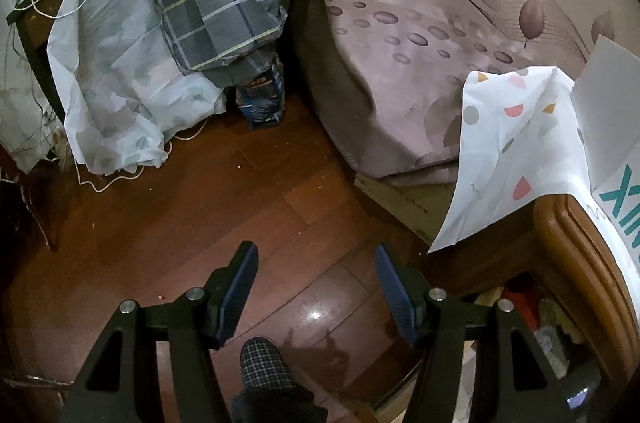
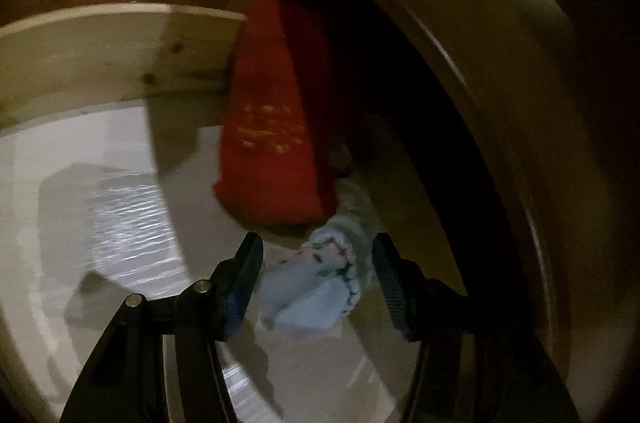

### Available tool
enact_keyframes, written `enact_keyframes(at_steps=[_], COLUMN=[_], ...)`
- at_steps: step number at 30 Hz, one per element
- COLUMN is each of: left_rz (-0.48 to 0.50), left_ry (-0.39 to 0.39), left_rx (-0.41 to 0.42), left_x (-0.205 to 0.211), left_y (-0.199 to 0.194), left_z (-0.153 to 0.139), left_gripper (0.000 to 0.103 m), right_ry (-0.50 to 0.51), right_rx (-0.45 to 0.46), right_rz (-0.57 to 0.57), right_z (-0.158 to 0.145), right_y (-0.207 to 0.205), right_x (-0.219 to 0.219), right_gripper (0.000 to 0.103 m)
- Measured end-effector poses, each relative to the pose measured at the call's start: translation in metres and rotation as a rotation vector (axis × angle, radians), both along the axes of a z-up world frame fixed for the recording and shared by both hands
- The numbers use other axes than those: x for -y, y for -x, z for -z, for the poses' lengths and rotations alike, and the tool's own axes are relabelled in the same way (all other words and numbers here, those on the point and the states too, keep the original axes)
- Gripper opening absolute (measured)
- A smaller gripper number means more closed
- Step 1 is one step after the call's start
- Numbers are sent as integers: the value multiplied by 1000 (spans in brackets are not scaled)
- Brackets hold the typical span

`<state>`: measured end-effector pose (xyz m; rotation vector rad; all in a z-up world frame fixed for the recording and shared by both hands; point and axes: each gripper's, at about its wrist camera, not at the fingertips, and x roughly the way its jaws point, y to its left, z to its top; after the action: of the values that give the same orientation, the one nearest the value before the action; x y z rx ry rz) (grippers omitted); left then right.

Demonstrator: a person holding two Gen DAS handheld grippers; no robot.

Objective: Take underwear out of drawer
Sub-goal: 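Move the right gripper into the drawer toward the grey patterned sock, then grasp the grey patterned sock with the right gripper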

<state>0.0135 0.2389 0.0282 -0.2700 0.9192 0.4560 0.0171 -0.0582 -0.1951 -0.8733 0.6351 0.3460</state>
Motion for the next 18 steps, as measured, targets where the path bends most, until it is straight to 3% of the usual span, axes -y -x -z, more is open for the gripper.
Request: enact_keyframes(at_steps=[7,13,18], left_rz=[36,46,52], left_ry=[-10,-10,-18], left_rx=[-17,-21,-28], left_x=[8,9,12], left_y=[-5,-6,-7], left_z=[3,4,6], left_gripper=[63,63,63], right_ry=[9,-69,-94], right_rx=[32,22,0], right_rz=[23,52,39], right_z=[15,11,10], right_y=[-21,-35,-38], right_x=[4,6,8], right_gripper=[55,55,46])
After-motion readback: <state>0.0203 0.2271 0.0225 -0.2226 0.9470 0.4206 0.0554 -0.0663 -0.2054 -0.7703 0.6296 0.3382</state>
